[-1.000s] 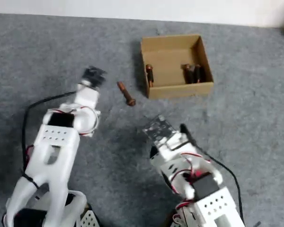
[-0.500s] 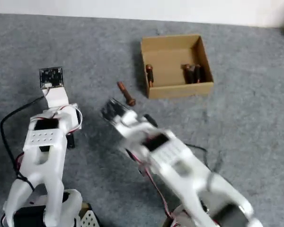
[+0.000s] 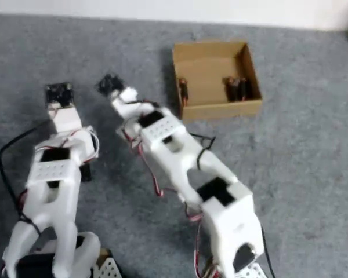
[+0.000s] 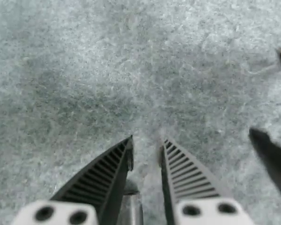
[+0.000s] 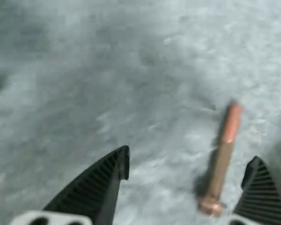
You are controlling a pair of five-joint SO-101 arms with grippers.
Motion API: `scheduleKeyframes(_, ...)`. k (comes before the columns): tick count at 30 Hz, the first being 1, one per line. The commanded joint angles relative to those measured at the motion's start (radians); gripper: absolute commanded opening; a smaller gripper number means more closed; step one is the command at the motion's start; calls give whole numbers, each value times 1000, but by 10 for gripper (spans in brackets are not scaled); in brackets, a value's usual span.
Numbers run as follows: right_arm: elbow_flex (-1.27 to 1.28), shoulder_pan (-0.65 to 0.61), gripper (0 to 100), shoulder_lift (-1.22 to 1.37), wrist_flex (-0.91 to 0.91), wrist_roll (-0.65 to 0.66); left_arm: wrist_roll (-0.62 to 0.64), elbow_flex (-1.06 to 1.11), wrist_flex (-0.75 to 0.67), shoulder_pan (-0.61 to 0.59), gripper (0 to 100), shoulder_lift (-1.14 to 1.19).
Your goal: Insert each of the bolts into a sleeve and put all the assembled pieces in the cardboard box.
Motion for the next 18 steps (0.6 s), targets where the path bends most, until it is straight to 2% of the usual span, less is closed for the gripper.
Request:
scheduleKeyframes(1,-104,22,350,38,-22,-14,8,-5,-15,-4,105,-5)
scheduleKeyframes(18,-117,35,332,236,-22,-14,8,-5,-17,-4,105,-2)
